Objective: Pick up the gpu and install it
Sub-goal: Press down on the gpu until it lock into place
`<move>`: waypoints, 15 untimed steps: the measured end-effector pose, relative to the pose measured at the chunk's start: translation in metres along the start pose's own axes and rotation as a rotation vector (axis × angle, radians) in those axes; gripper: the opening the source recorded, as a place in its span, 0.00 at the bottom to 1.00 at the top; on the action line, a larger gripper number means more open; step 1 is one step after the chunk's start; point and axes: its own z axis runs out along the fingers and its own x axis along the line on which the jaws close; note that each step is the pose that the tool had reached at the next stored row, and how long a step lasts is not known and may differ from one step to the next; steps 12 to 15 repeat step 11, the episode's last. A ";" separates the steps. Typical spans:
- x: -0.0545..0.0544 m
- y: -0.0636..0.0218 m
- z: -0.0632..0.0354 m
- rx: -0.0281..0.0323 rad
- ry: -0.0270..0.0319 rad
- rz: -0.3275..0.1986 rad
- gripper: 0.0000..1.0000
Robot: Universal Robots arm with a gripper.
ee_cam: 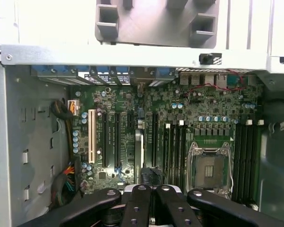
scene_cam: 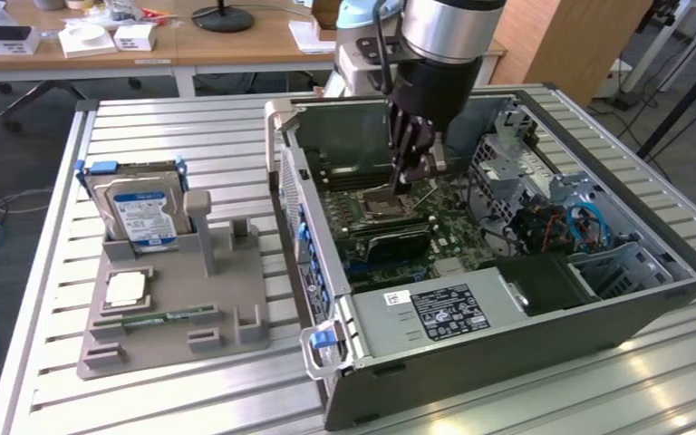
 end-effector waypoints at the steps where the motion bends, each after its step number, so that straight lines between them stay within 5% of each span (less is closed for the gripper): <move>1: 0.000 0.0000 -0.0023 0.0000 0.0000 0.000 0.10; 15: 0.000 -0.0001 -0.0090 0.0000 0.0000 0.000 0.10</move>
